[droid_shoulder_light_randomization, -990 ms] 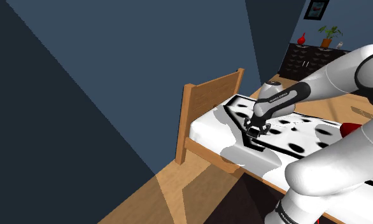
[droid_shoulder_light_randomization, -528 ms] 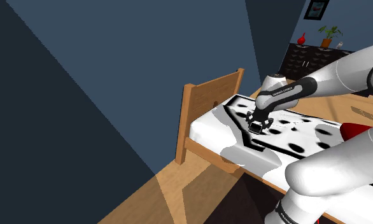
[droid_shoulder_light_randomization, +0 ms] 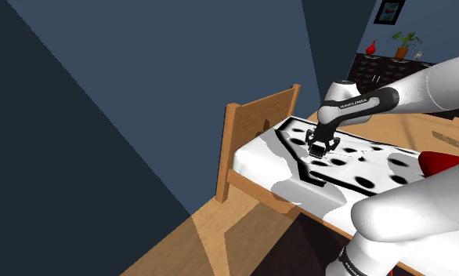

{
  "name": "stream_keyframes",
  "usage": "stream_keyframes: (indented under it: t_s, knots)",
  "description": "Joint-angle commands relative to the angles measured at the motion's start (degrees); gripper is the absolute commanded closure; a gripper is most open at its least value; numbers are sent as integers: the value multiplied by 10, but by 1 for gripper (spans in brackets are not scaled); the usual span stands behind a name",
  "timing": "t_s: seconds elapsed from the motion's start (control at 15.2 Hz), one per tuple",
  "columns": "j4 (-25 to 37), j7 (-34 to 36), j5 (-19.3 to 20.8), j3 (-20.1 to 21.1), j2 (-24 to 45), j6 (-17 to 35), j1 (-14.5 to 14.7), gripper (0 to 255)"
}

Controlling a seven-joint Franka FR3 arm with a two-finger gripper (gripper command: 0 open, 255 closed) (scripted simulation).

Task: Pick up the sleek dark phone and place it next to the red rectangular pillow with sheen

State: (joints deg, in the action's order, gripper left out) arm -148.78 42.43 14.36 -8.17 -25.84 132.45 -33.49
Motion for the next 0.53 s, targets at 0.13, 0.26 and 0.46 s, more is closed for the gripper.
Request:
stream_keyframes:
  t_s: [0.13,0.26,0.46]
  knots:
    - [22,-4,-6,3,-15,-37,3,255]
    - [33,-7,-8,4,-21,-54,4,255]
    - [50,-10,-12,6,-29,-80,5,255]
